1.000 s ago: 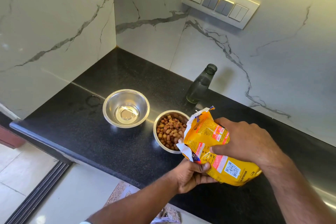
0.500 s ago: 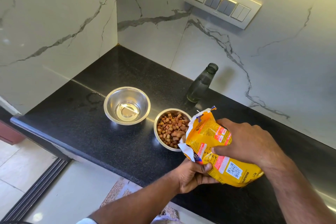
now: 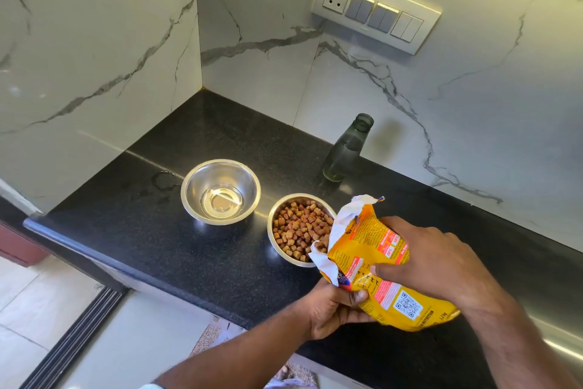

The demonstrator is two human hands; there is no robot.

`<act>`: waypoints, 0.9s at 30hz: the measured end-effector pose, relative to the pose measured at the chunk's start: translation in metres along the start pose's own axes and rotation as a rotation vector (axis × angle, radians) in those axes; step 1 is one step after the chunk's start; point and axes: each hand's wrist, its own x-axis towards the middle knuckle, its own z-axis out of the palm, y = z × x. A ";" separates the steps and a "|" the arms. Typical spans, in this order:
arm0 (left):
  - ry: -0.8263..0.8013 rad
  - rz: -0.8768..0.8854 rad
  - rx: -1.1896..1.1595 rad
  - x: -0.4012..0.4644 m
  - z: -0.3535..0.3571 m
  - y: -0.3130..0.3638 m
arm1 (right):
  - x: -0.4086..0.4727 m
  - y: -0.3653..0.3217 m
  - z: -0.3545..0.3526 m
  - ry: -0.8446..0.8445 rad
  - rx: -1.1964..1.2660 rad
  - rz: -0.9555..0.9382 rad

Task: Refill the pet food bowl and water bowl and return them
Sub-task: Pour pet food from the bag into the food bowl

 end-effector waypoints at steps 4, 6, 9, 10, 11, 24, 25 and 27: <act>0.017 0.003 0.064 -0.001 -0.001 0.002 | -0.003 0.010 0.011 0.023 0.078 -0.012; 0.030 0.006 0.095 -0.002 -0.001 0.003 | -0.005 0.016 0.016 0.036 0.125 -0.019; 0.057 0.013 0.157 -0.002 0.003 0.003 | -0.009 0.027 0.025 0.059 0.201 -0.033; 0.070 0.018 0.179 -0.002 0.004 0.003 | -0.010 0.031 0.028 0.061 0.229 -0.036; 0.081 0.024 0.198 -0.001 0.004 0.002 | -0.011 0.035 0.031 0.062 0.254 -0.040; 0.298 0.210 0.685 0.008 0.025 0.009 | -0.017 0.084 0.077 0.170 0.759 -0.116; 0.314 0.228 0.767 0.010 0.026 0.012 | -0.019 0.088 0.083 0.178 0.832 -0.113; 0.330 0.244 0.923 0.014 0.030 0.020 | -0.020 0.092 0.094 0.199 0.968 -0.099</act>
